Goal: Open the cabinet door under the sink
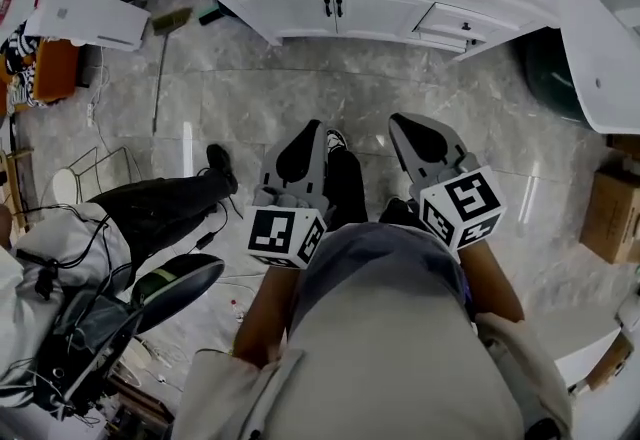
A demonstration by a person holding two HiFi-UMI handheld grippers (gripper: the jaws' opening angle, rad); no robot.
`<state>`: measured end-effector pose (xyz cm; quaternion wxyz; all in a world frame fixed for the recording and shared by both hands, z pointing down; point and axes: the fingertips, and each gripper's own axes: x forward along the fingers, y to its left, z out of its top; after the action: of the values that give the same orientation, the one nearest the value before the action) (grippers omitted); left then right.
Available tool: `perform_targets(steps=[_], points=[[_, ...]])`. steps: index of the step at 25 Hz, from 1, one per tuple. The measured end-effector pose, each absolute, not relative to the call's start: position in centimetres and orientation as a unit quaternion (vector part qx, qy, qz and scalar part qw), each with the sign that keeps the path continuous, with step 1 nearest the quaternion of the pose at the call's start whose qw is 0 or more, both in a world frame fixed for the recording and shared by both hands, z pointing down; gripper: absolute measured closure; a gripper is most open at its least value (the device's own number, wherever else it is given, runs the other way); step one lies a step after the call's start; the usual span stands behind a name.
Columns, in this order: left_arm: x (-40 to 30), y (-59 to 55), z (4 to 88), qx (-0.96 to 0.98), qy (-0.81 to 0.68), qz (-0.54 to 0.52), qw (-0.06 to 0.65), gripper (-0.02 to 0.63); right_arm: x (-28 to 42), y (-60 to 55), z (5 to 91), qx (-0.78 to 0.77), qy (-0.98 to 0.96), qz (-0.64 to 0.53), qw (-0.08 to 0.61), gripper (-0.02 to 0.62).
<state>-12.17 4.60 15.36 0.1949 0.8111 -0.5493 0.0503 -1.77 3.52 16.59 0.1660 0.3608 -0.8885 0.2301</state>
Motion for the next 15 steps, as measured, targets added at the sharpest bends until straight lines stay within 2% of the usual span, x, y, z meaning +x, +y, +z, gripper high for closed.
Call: perform_targets(steps=[10, 15], points=[[-16.3, -1.0, 15.9, 0.827, -0.519, 0.045, 0.211, 0.604, -6.6, -2.0, 17.4, 0.389, -0.879, 0.223, 0.163, 0.586], [-17.5, -2.5, 16.4, 0.833, -0.517, 0.059, 0.19, 0.604, -7.8, -3.9, 18.9, 0.4, -0.873, 0.226, 0.163, 0.586]])
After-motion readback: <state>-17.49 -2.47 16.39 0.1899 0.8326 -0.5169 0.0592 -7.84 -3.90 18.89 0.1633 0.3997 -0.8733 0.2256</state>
